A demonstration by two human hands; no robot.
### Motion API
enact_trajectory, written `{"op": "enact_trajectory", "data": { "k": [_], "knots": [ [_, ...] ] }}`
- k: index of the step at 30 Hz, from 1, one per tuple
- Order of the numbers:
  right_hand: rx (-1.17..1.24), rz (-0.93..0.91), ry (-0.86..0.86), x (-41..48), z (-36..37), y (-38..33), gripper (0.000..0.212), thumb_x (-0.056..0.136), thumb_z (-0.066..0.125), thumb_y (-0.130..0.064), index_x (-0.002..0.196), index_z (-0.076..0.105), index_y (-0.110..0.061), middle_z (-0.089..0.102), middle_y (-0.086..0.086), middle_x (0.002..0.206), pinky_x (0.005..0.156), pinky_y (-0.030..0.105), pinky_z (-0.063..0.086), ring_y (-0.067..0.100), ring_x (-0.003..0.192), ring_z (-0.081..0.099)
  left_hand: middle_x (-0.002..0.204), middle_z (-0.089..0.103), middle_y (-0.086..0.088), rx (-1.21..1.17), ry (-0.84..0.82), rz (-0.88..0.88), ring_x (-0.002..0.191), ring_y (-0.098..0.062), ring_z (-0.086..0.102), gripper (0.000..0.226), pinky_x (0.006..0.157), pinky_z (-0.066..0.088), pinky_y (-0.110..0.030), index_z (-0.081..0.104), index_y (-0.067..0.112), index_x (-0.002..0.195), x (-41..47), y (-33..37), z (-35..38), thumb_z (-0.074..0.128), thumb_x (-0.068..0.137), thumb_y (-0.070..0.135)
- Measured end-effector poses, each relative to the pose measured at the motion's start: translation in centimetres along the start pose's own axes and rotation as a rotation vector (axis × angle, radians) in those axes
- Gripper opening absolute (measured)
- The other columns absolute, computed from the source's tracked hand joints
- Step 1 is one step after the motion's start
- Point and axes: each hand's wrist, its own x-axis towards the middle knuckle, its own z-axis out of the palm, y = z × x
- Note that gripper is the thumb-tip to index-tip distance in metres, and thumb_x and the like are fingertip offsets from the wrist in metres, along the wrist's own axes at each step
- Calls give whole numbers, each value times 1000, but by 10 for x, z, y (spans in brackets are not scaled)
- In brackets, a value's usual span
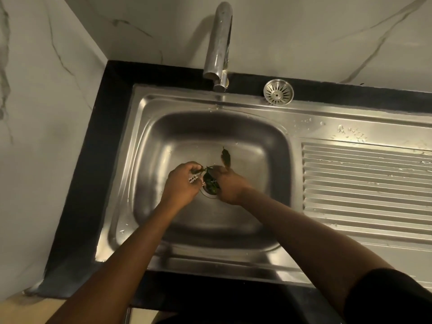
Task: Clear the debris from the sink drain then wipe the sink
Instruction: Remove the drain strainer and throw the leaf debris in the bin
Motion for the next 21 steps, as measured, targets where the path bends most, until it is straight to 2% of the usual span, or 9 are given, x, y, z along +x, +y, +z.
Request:
{"op": "enact_trajectory", "data": {
  "k": [2,5,9,12,17,19,21],
  "knots": [
    [-95,-22,-10,12,6,-1,79,90,68,-20,160,30,-18,29,7,166,115,50,44,33,149,35,124,73,-2,46,-9,0,109,-20,69,37,99,56,-35,72,16,126,7,-5,2,79,90,15],
    [-193,-52,-15,24,15,2,65,96,61,-31,156,38,-18,39,9,159,109,48,47,33,142,43,125,71,-4,86,-8,1,109,-21,68,39,97,54,-31,72,17,126,17,-13,5,80,88,15],
    [-277,-92,9,29,25,6,65,95,62,-30,155,39,-18,42,6,156,108,46,46,30,138,46,130,67,-10,137,-45,13,117,-27,67,47,105,51,-33,69,13,132,26,-21,9,79,87,10],
    [-327,-102,0,29,29,9,68,95,62,-31,157,37,-20,43,4,157,109,44,44,29,139,46,133,65,-12,170,-66,24,118,-29,67,50,105,50,-32,68,12,134,30,-25,13,80,86,8],
    [-431,-129,-30,19,36,21,55,98,54,-33,152,45,-25,48,4,155,110,41,41,26,135,50,134,65,-11,182,-83,20,118,-29,68,55,106,54,-36,68,16,135,34,-31,16,81,83,5],
    [-376,-93,-24,15,38,18,49,100,54,-32,148,49,-26,52,7,150,103,41,48,28,127,57,134,64,-9,199,-86,6,119,-28,68,56,106,54,-36,68,18,136,34,-34,17,81,83,6],
    [-314,-69,-21,12,40,12,39,101,56,-26,140,57,-25,63,10,137,91,40,56,29,112,66,137,63,-10,229,-90,-14,120,-30,67,56,106,54,-37,67,17,136,34,-37,19,80,83,7]
  ]
}}
